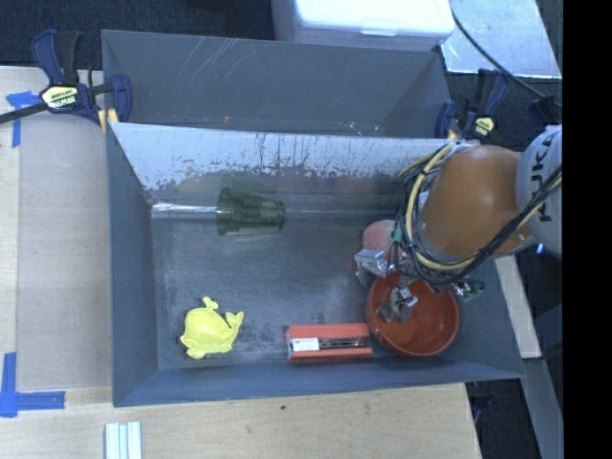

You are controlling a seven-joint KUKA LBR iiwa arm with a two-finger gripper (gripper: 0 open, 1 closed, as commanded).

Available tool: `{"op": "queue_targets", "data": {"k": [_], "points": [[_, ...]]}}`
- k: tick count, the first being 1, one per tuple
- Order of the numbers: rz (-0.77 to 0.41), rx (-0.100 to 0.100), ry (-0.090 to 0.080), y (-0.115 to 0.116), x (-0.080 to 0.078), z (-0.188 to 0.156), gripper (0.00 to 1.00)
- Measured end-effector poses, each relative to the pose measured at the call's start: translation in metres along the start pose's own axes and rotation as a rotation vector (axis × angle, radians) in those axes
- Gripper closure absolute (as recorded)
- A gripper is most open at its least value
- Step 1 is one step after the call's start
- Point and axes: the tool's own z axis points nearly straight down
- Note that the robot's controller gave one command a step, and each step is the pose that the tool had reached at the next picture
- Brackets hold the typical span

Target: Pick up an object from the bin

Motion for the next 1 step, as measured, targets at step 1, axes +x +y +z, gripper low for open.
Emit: {"op": "queue_targets", "data": {"k": [1], "points": [[0.000,0.000,0.000,0.0001,0.0000,0.0000,1.00]]}}
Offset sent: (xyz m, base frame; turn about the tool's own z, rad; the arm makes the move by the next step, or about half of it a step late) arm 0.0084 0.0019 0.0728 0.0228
